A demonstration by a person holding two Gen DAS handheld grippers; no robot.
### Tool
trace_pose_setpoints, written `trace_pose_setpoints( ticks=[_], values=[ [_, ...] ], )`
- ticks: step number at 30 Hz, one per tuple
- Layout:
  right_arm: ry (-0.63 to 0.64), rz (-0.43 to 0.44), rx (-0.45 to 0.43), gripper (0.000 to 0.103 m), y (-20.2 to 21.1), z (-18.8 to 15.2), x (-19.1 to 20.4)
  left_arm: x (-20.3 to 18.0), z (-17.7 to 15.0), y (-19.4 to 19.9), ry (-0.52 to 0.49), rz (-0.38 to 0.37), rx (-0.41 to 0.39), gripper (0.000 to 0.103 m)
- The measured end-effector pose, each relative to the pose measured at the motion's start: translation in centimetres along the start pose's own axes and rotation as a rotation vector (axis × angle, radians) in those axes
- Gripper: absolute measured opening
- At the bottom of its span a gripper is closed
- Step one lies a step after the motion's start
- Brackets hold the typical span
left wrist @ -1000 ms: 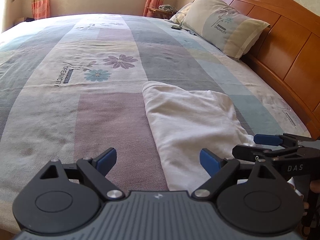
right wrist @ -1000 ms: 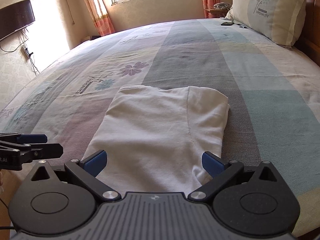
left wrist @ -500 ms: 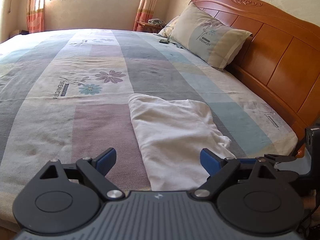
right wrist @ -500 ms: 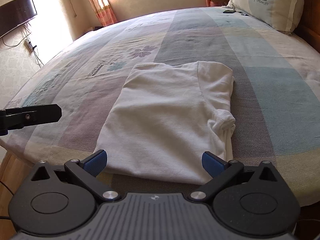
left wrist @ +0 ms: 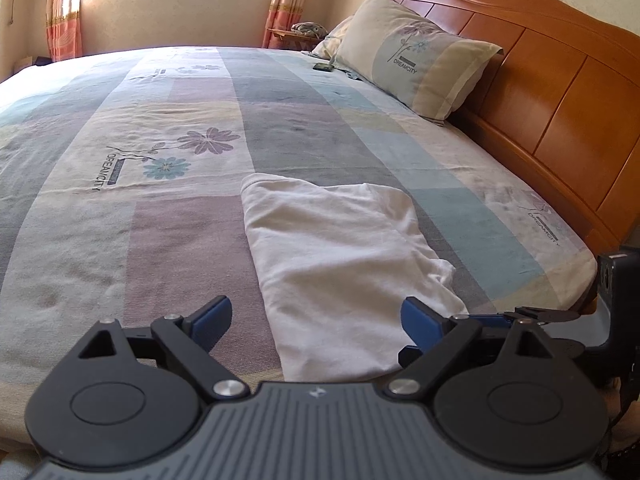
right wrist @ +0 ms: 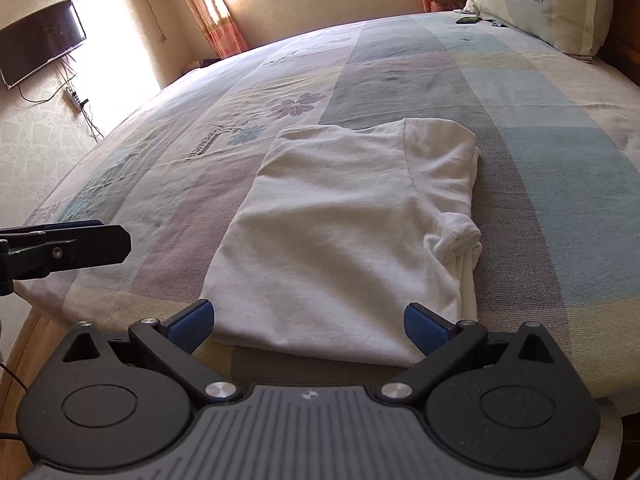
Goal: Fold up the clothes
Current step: 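Roll both tools and lower them toward the folded stack's edge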
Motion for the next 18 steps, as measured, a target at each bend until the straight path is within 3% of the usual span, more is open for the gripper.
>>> trace_pose_setpoints(
  ticks=[3,6,12,18],
  values=[
    [-0.029,-0.011,0.021,0.103,-0.2,-0.5,-1.2,-0.4,-0.1,-1.7,-0.001,-0.034,0.037,0.092],
    [-0.077,0.080,-0.028,0.103,1.3,-0.2,-2.2,0.1,0.3,-3.4,0.036,-0.055,0.062,0.092],
    [-0.238,0.160,-0.116,0.103,2.9,2.1,-6.3,2.6,1.5,-6.1,0.186,-0.115,0.074,0.092],
    [-0.376,0.197,-0.094,0.103,0.8,4.2,-10.6,5.0,2.0,-9.3,0.318,-0.191,0.130,0.092]
  ],
)
Point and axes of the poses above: each gripper's, at about its wrist camera, not at the fingertips, and y roughly against the way its jaws point, x to its left, z to its top, the point moved 5 cm from there along -y, roughly the way its jaws point, and after that the axes turned 9 degrees about z, right-handed, at the moved point
